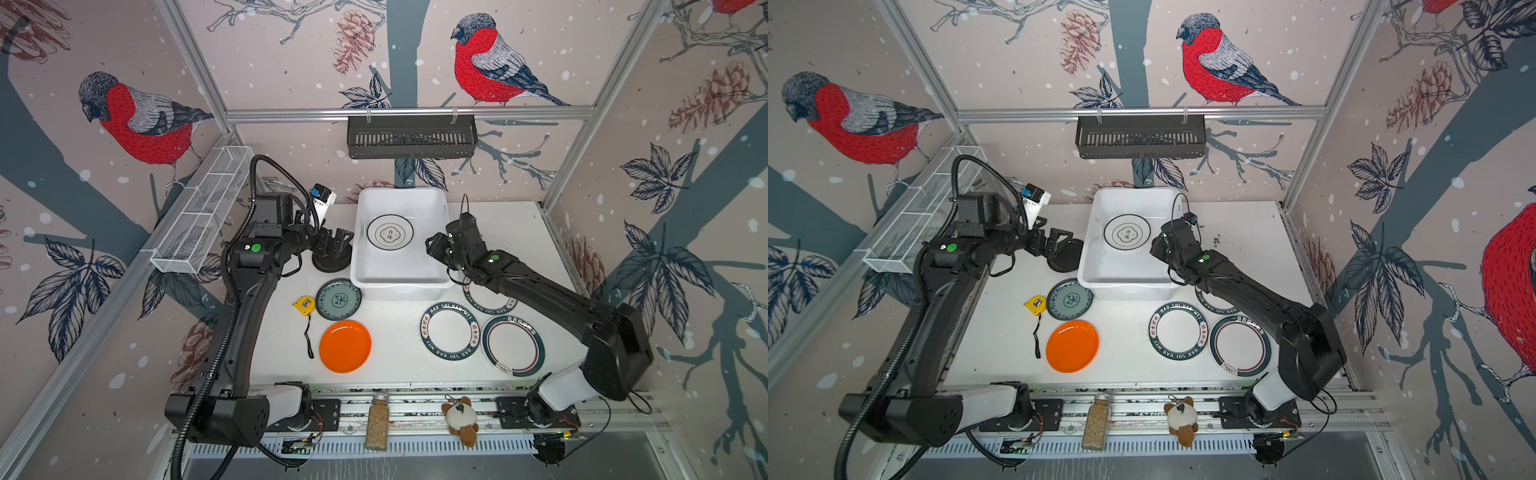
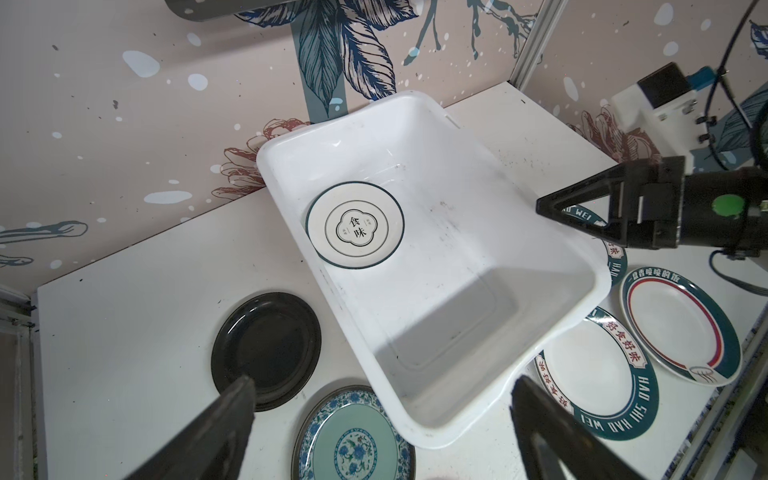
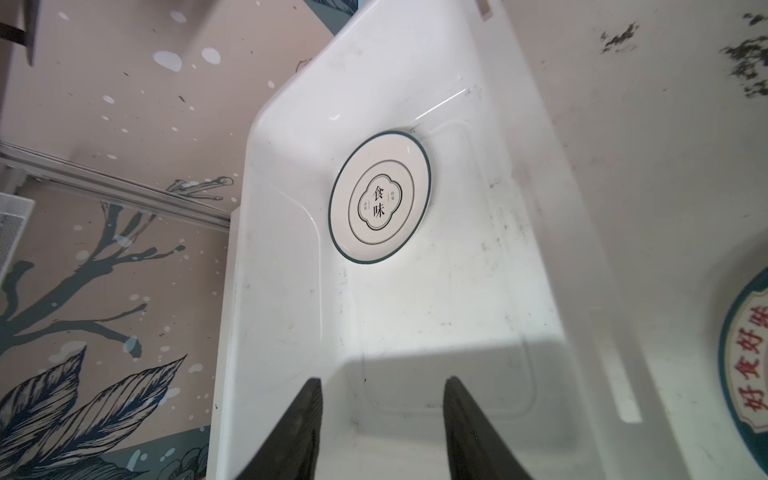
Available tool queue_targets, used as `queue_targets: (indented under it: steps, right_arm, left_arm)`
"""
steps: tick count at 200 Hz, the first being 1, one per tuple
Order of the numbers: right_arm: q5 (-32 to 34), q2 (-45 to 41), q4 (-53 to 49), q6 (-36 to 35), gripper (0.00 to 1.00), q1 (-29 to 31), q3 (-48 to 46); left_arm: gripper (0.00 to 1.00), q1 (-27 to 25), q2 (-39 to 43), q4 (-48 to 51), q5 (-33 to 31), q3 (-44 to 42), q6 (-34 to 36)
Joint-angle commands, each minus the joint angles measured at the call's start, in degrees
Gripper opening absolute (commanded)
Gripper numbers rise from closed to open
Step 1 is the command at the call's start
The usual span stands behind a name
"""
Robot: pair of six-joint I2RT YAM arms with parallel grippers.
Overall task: Place the plates into the plastic bin on the countertop
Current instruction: 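Move the right gripper back to the green-rimmed 'HAO SHI HAO WEI' plate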
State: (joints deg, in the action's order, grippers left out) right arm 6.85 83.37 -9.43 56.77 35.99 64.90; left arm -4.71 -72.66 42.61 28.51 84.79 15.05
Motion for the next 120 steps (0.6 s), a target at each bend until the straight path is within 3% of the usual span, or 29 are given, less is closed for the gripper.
queue_targets:
  steps: [1,12,56,120]
  right_arm:
    - [-5.49,-6.76,3.65,0.43,0.50,-6.05,-8.75]
    - [-8.91,-11.12,6.01,1.30,0.49,-11.30,-14.85]
    - [-11.33,-25.77,3.93,0.41,0.53,-27.45,-28.25]
    - [-17.14,-24.64,-1.52,-5.05,0.53,-43.84,-34.66]
  left_arm:
    - [0.96,-0.12,-0.26,2.28,3.48,0.26,1.75]
    - [0.96,-0.19,-0.33,2.71,4.12,0.29,1.65]
    - [0.95,-0.30,0.11,4.71,5.23,0.71,3.33]
    - [0.95,-0.48,-0.29,5.11,7.26,-0.68,3.14]
